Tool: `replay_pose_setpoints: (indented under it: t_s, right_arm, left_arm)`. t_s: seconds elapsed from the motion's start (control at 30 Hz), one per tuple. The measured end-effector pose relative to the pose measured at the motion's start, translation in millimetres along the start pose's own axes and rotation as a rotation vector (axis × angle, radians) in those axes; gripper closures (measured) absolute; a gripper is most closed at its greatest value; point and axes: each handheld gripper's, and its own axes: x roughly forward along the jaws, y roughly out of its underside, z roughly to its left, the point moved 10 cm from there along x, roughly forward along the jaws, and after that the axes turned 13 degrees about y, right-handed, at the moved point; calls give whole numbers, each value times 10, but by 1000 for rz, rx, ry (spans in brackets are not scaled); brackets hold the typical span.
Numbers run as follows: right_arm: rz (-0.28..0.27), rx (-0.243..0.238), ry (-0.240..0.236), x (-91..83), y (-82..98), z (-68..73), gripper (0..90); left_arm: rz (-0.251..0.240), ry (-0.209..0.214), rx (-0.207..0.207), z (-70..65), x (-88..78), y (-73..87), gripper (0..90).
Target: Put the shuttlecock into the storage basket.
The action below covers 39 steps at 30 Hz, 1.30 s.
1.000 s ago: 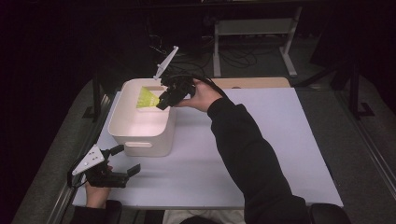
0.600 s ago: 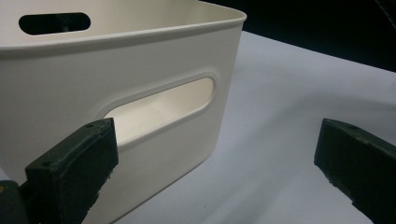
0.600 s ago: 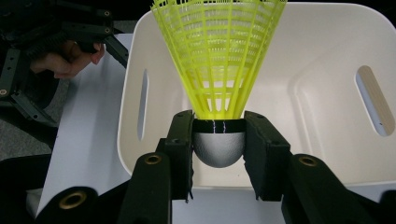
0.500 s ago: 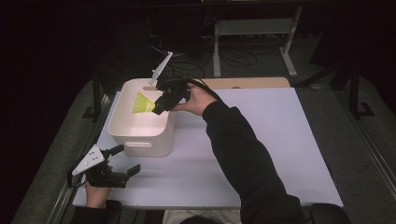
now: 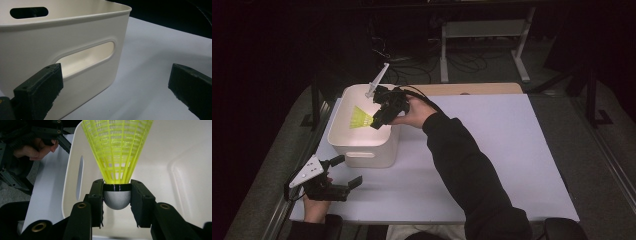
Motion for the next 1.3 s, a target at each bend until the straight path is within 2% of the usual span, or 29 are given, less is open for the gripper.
replay_pose_setpoints:
  t_s: [0.5,0.6,0.77,0.8,0.83,0.9,1.1,1.23,1.3]
  right_arm:
    - [18,2,-24,122,29,64,610]
    - [14,12,-18,121,26,61,531]
    - [15,17,-8,104,27,51,461]
    - [12,22,-2,89,21,41,410]
    - [12,22,-2,89,21,41,410]
    - [7,42,10,58,11,22,308]
    - [-2,80,51,-3,8,-27,133]
    - [-14,93,71,-63,19,-51,108]
    - [-10,95,82,-86,37,-64,58]
  left_arm:
    - [0,0,0,-1,-1,0,0]
    - [-1,0,-1,0,-1,0,0]
    - [-2,0,-1,-1,-1,-1,0]
    - [-1,0,-1,-1,-1,0,0]
    - [-1,0,-1,-1,-1,0,0]
    - [-1,0,-2,-1,0,0,0]
    - [0,0,-1,-3,-4,2,0]
    - [0,0,-1,-2,-2,1,0]
    - [-1,0,-1,-2,-2,1,0]
